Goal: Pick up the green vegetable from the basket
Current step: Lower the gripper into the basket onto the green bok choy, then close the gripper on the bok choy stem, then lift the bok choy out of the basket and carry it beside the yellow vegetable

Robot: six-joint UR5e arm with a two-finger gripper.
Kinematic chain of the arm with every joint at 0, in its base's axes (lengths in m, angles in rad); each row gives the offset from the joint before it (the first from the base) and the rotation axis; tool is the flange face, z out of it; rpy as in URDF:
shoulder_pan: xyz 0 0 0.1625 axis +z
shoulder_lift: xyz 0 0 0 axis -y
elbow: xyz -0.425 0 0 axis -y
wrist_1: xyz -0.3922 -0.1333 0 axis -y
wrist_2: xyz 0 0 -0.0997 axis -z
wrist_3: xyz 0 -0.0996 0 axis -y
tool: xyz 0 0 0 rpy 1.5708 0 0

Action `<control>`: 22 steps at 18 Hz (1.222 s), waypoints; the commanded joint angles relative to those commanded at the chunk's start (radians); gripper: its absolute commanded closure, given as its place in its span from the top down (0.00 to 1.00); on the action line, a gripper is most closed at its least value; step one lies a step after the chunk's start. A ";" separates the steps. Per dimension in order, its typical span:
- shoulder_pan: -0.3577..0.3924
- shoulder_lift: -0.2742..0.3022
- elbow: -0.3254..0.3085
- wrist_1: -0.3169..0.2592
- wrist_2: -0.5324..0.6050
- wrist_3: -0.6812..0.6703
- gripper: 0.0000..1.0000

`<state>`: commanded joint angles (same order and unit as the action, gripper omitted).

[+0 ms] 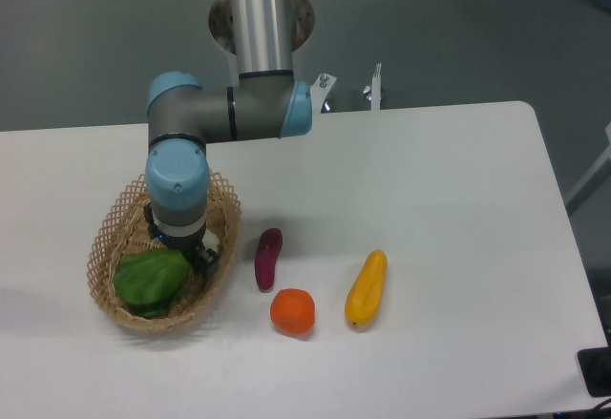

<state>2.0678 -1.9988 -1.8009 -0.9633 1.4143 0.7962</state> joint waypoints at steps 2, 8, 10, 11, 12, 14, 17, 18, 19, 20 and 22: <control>0.000 0.000 -0.002 -0.002 0.000 -0.003 0.40; 0.000 0.017 0.012 -0.006 0.000 -0.025 0.09; 0.000 0.037 0.015 -0.012 -0.002 -0.023 0.09; 0.002 0.047 0.017 -0.020 -0.003 -0.020 0.09; 0.005 0.060 0.018 -0.024 -0.003 -0.018 0.09; 0.018 0.086 0.020 -0.028 -0.003 -0.017 0.09; 0.063 0.103 0.031 -0.028 -0.005 -0.018 0.10; 0.077 0.104 0.037 -0.028 -0.005 -0.017 0.10; 0.098 0.104 0.041 -0.028 -0.003 -0.015 0.10; 0.115 0.113 0.047 -0.026 -0.002 -0.009 0.10; 0.149 0.123 0.072 -0.026 0.000 -0.006 0.10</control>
<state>2.2164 -1.8760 -1.7290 -0.9894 1.4143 0.7900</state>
